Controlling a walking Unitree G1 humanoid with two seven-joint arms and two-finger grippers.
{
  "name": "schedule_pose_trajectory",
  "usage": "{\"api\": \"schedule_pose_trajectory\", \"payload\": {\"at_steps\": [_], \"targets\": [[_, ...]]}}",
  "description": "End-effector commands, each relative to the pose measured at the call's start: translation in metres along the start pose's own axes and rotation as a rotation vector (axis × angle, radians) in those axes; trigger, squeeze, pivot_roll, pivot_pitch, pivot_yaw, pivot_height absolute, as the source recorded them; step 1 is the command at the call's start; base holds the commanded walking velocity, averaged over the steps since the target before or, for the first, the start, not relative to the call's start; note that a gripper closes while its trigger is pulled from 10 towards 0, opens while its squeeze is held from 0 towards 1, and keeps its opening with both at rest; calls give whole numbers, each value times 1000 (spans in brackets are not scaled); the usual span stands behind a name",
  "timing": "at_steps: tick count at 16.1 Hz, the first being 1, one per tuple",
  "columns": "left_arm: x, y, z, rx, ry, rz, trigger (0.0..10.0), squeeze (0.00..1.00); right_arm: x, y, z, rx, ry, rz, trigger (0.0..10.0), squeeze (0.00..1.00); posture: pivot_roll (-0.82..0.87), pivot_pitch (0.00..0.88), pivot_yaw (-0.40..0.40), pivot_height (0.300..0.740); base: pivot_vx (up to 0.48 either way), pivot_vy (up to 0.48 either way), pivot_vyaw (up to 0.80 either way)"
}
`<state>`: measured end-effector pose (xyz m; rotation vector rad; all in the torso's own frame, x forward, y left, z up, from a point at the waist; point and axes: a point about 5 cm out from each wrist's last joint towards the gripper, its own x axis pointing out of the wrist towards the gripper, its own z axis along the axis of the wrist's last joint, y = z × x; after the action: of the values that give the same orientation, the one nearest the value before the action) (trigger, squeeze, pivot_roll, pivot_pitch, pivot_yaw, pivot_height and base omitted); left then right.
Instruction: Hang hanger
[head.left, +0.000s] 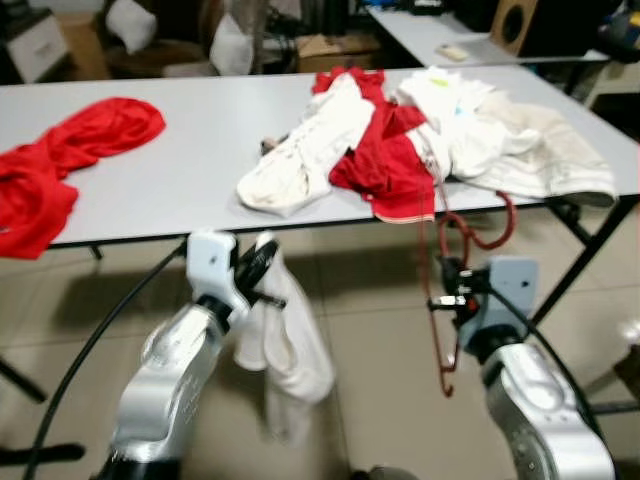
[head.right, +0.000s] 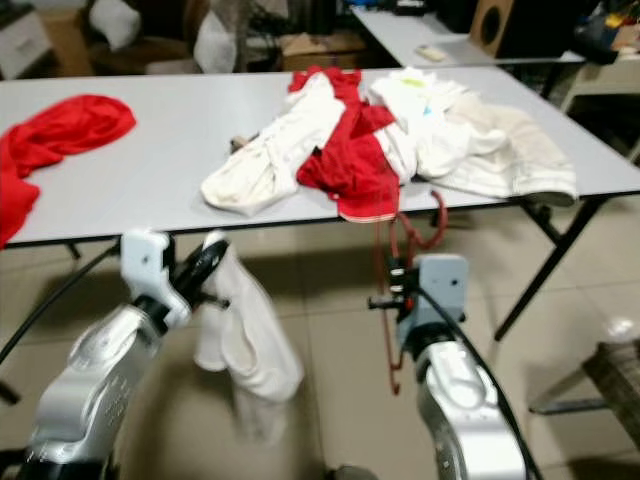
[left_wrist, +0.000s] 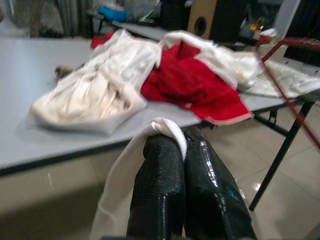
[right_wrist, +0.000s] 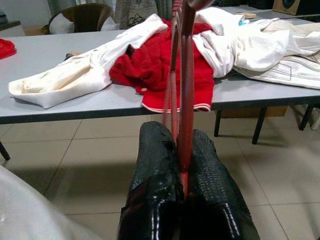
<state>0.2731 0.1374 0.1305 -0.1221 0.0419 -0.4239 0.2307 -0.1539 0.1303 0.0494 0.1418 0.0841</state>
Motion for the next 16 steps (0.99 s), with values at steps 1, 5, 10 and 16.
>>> {"api": "schedule_pose_trajectory", "payload": {"at_steps": [1, 5, 10, 16], "targets": [[3, 5, 5, 18, -20, 20, 10000, 0, 3, -1, 3, -6, -3, 0, 10000, 0, -134, 0, 36, 740, 315, 0, 0], [2, 5, 5, -21, -30, 42, 10000, 0, 6, 6, 10, -13, -27, 83, 10000, 0, -132, 0, 16, 740, 317, 0, 0], [7, 2, 16, -5, -59, 5, 10000, 0, 7, 9, 15, -59, -33, 170, 10000, 0, -119, 0, 11, 740, 322, 0, -113], [30, 10, 52, 39, -110, 16, 10000, 0, 0, -12, 45, -205, -61, 402, 10000, 0, -121, 0, 32, 740, 328, 0, -133]]}}
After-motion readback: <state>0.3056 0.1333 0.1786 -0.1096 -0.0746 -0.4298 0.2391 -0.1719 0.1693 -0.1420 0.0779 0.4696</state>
